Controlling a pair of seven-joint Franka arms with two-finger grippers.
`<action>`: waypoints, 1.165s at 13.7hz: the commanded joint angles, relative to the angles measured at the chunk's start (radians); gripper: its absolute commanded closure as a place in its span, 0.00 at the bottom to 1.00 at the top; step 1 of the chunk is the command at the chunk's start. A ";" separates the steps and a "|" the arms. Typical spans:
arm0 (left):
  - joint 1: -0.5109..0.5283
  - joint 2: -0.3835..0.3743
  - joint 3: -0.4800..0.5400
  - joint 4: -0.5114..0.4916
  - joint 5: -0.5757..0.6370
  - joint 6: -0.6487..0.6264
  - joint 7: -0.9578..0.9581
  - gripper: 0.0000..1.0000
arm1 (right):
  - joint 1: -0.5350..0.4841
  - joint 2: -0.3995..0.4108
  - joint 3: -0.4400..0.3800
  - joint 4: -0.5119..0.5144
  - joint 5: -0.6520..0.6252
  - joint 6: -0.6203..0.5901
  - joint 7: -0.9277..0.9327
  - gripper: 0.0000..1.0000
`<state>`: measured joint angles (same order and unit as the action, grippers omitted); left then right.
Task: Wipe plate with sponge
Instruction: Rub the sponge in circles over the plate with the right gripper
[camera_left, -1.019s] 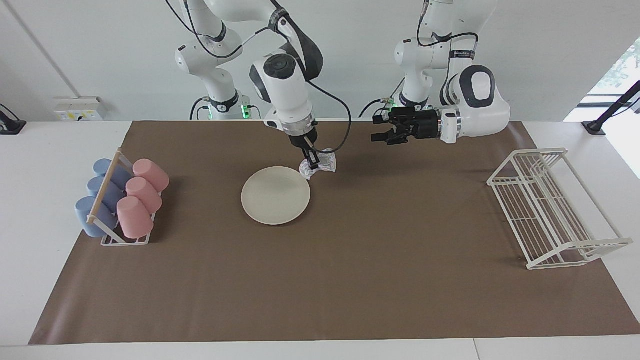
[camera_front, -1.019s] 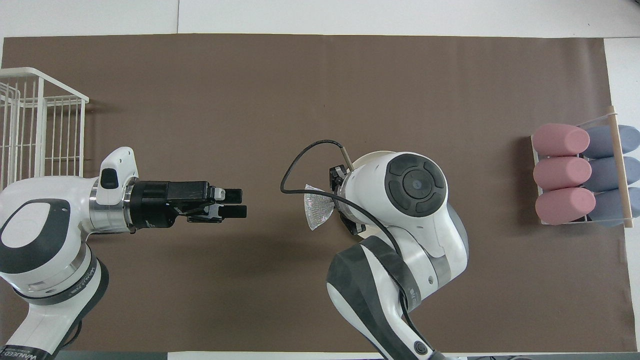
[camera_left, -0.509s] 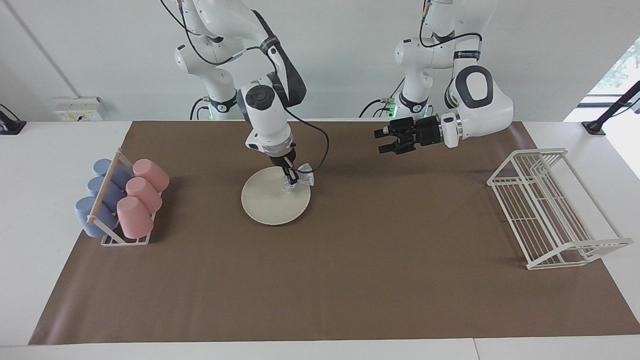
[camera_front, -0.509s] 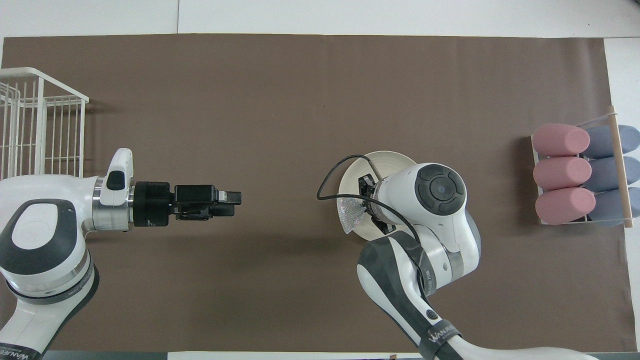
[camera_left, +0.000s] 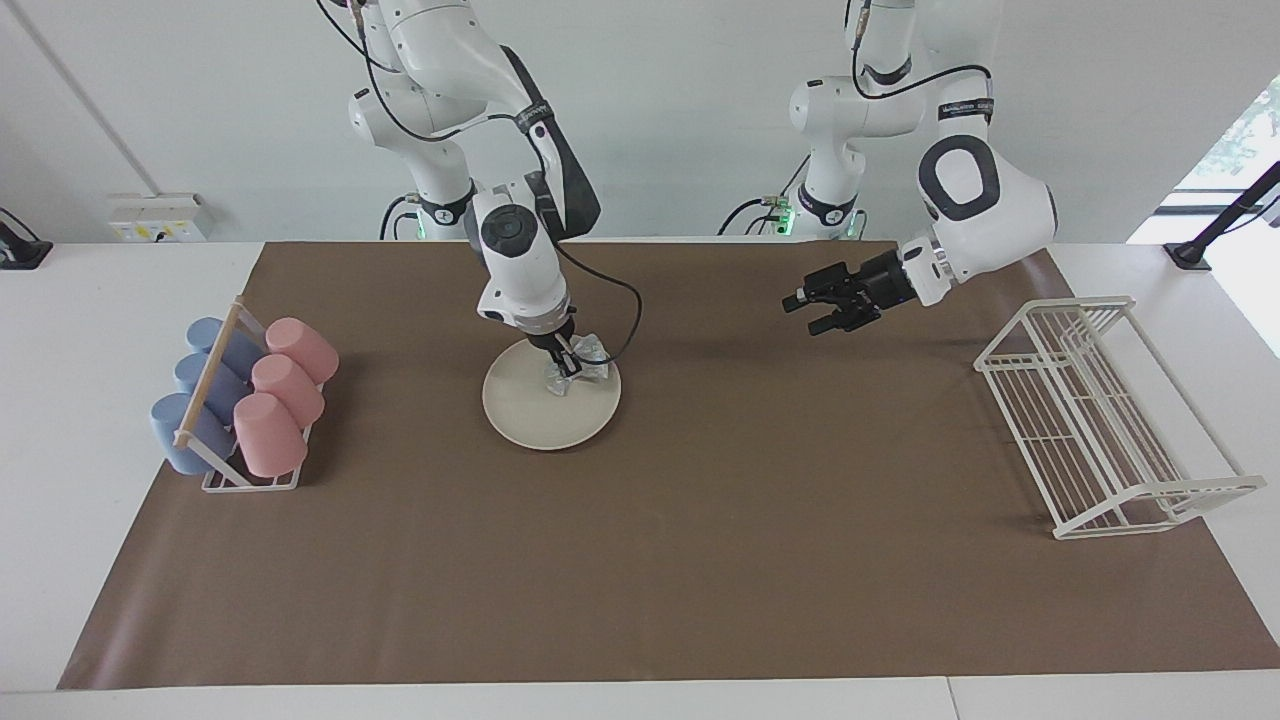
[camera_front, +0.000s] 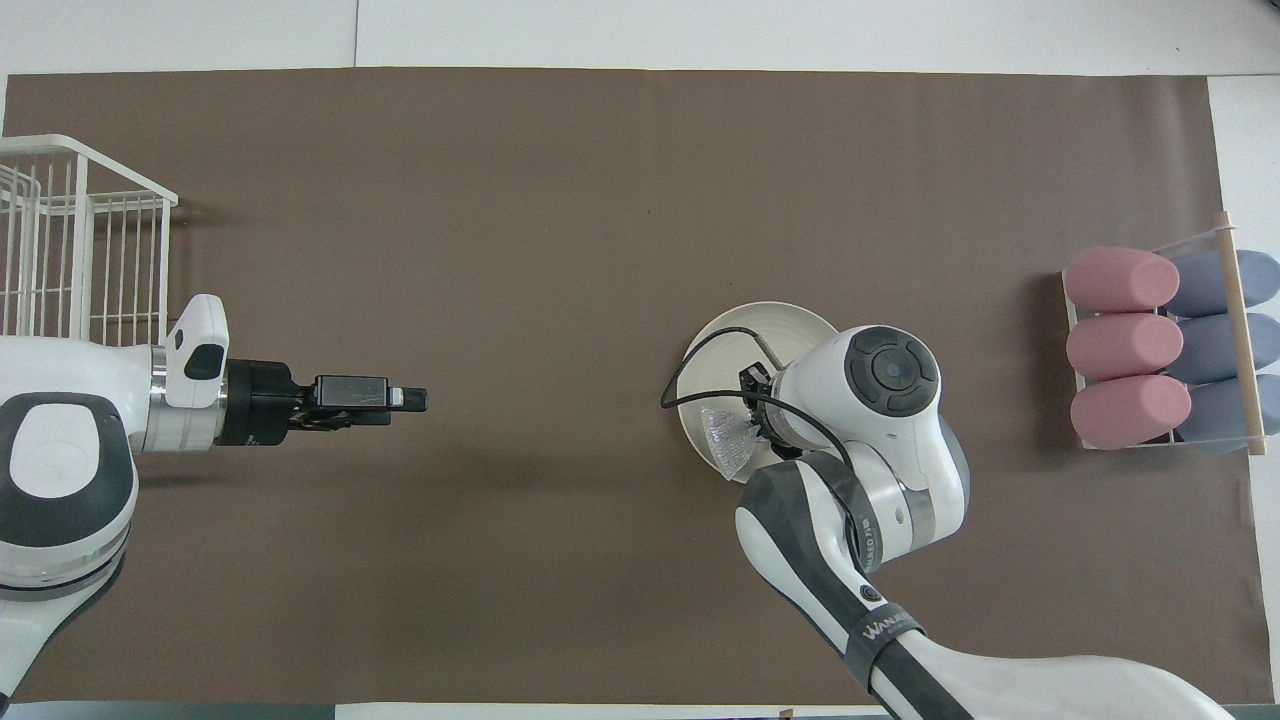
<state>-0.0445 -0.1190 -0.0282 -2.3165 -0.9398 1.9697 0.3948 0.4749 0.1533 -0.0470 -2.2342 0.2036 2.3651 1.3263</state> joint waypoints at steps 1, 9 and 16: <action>0.032 0.015 -0.004 0.020 0.137 0.012 0.001 0.00 | -0.097 -0.003 0.009 -0.061 0.020 0.091 -0.178 1.00; 0.052 0.015 -0.002 0.020 0.271 0.035 -0.004 0.00 | 0.005 0.000 0.013 -0.059 0.020 0.138 -0.003 1.00; 0.043 0.018 -0.004 0.020 0.273 0.067 -0.036 0.00 | -0.083 0.005 0.010 -0.061 0.020 0.143 -0.192 1.00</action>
<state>-0.0026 -0.1159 -0.0256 -2.3098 -0.6880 2.0170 0.3819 0.4666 0.1463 -0.0398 -2.2728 0.2069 2.4960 1.2616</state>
